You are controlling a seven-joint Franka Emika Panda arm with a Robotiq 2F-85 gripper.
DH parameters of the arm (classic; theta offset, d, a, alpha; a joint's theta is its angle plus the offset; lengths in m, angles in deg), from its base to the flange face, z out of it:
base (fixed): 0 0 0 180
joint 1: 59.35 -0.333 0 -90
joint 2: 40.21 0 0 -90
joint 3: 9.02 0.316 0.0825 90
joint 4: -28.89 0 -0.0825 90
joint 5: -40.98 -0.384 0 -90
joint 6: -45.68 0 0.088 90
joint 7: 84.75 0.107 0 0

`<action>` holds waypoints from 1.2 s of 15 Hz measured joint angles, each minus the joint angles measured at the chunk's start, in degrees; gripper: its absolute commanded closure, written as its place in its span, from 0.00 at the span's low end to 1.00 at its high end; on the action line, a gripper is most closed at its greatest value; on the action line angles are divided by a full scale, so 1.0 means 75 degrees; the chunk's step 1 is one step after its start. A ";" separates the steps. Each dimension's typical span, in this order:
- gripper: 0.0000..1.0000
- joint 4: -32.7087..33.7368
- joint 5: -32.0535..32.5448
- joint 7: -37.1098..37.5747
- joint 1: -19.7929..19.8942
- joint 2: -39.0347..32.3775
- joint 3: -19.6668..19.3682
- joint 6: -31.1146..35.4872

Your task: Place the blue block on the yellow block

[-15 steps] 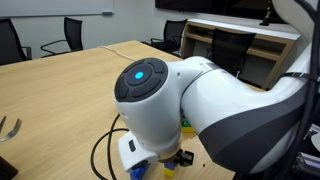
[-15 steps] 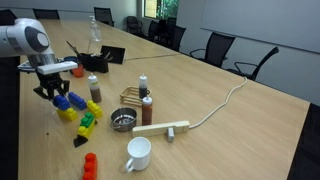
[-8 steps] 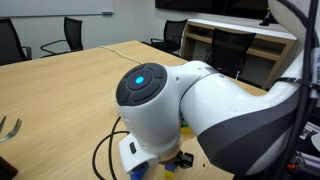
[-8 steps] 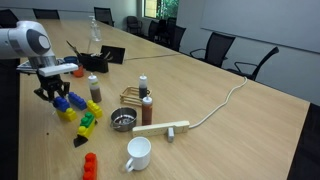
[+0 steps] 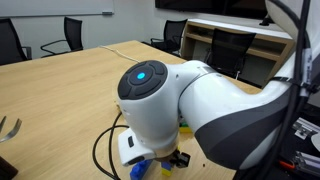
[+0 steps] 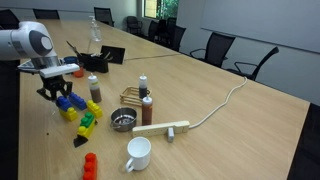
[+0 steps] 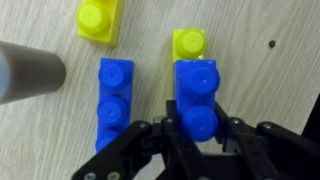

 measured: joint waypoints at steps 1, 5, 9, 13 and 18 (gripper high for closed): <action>0.90 -0.0011 0.0000 0.0083 0.0008 0.0000 -0.0001 0.0028; 0.90 -0.0048 0.0000 0.0220 0.0011 0.0016 -0.0001 0.0068; 0.34 -0.0079 -0.0026 0.0242 0.0018 0.0029 0.0000 0.0103; 0.06 -0.0322 -0.0423 0.0243 0.0105 0.0035 0.0076 0.0612; 0.00 -0.0452 -0.0812 0.0309 0.0228 0.0720 0.0297 0.1225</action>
